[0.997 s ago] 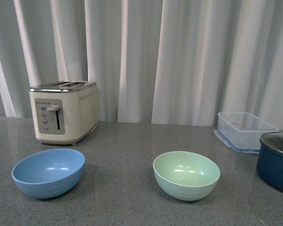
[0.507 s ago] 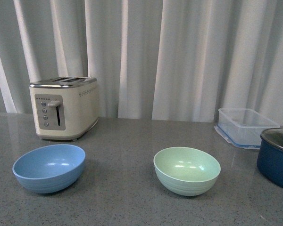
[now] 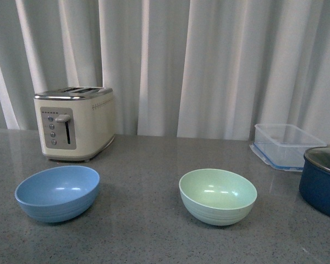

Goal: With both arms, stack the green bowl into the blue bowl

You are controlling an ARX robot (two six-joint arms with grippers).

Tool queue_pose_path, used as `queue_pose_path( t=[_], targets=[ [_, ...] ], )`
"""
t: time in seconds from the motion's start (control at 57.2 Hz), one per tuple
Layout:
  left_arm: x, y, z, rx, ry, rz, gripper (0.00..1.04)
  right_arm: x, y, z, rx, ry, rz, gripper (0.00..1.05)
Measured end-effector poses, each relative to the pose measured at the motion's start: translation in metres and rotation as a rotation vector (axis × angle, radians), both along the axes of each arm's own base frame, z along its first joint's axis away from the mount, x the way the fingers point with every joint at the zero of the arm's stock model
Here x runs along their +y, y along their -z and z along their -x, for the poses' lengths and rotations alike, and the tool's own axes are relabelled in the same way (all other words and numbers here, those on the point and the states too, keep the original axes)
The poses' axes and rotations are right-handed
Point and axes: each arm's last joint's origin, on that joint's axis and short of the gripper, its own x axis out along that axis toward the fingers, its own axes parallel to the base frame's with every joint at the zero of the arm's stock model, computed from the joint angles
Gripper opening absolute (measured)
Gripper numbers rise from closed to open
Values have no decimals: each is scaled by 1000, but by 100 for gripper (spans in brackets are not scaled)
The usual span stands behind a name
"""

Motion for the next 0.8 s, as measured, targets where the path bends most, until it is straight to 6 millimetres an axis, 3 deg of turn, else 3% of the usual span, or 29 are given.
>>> queue_pose_path(
  t=[0.28, 0.804],
  targets=[
    [-17, 22, -47, 61, 44, 4, 98, 0, 0, 0, 0, 0, 0, 95],
    [-29, 44, -94, 88, 62, -2, 98, 0, 0, 0, 0, 0, 0, 95]
  ],
)
